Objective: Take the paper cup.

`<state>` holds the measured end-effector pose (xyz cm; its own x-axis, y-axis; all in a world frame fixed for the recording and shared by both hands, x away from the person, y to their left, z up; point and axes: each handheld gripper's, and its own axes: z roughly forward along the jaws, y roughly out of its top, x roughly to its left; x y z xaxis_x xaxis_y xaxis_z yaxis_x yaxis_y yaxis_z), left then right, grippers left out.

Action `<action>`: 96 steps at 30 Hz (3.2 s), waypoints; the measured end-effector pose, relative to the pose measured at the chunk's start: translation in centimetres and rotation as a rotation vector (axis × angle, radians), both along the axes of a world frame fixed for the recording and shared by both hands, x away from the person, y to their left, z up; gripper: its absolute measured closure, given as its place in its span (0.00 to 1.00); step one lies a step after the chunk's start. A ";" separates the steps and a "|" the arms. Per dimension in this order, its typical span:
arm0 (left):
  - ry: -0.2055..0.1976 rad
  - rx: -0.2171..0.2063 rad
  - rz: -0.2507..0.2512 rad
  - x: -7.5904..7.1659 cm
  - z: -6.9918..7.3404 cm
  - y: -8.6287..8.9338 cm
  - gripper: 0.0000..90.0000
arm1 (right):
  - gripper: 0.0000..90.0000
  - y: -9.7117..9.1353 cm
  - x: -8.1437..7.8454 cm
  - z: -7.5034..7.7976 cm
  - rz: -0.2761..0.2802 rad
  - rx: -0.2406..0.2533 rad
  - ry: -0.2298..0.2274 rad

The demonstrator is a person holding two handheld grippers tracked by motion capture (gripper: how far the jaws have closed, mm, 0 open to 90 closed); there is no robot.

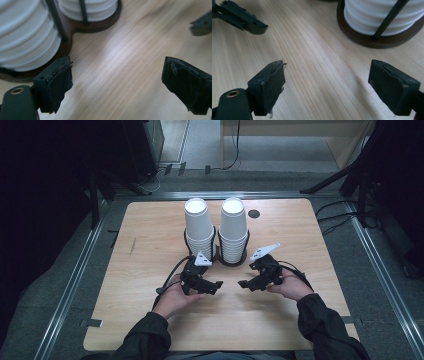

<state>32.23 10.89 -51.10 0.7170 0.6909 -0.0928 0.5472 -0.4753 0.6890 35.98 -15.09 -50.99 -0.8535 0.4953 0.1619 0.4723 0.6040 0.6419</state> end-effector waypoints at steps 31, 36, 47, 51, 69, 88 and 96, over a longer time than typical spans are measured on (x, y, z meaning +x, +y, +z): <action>-0.004 -0.097 -0.130 0.7 3.5 0.1 0.72 | 0.49 -1.5 -1.6 2.7 0.014 0.071 -0.022; 0.027 -0.119 -0.146 1.1 3.4 0.0 0.75 | 0.51 -1.9 -1.8 2.3 0.017 0.057 -0.007; 0.028 -0.114 -0.127 1.5 3.6 0.6 0.86 | 0.45 -2.3 -1.4 3.2 -0.012 0.056 0.039; -0.007 -0.067 -0.117 1.6 3.8 0.4 0.85 | 0.47 -2.3 -1.1 3.6 -0.002 0.043 0.047; 0.038 -0.128 -0.078 3.8 6.0 -0.5 0.96 | 0.43 -2.4 1.4 7.9 -0.011 0.065 -0.014; 0.054 -0.161 0.013 5.6 8.1 -1.8 1.00 | 0.34 -1.2 4.6 12.7 -0.020 0.074 -0.051; 0.052 -0.150 0.014 5.8 7.8 -2.1 1.00 | 0.21 0.2 6.6 14.6 -0.036 0.063 -0.049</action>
<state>38.00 8.77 -43.28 0.6992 0.6761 -0.2325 0.5896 -0.3613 0.7224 42.56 -14.84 -36.41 -0.8430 0.5159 0.1526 0.4602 0.5447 0.7011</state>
